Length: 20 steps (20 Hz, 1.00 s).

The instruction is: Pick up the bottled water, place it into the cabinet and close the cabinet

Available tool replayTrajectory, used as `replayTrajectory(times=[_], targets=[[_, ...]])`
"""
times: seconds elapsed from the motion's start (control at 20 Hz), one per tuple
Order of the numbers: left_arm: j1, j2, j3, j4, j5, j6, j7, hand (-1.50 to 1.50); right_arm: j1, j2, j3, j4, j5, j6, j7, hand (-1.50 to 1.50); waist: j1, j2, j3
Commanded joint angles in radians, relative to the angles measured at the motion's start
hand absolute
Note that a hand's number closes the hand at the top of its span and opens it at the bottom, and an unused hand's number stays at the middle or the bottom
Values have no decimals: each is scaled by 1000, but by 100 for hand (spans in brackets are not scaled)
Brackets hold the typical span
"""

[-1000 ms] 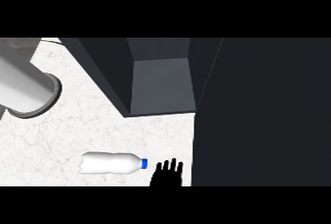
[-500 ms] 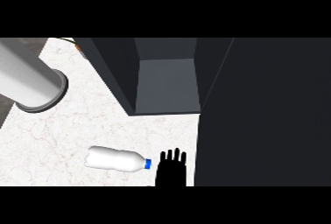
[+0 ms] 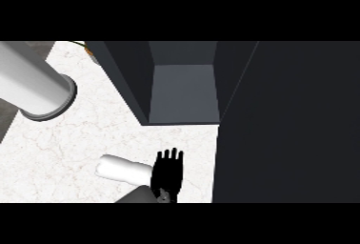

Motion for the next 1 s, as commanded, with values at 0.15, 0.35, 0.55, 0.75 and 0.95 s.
replayTrajectory(times=[0.15,0.35,0.55,0.75,0.95], targets=[[-6,99,98,38,-27,19,-132,-150,130,-23,25,-146,8,20,-18,-150,2,2,-1],[18,150,122,-12,-58,25,-173,-150,117,-17,14,-115,14,16,-43,-150,9,3,0],[84,262,137,-69,-72,31,-243,-150,212,-36,14,-124,-9,57,-128,-150,5,0,0],[97,263,199,-42,-38,7,-250,-150,252,-55,60,-183,17,54,-97,-150,7,1,-1],[86,335,324,-7,73,-59,-337,-150,332,-66,58,-136,21,85,-220,-150,-8,-2,0]])
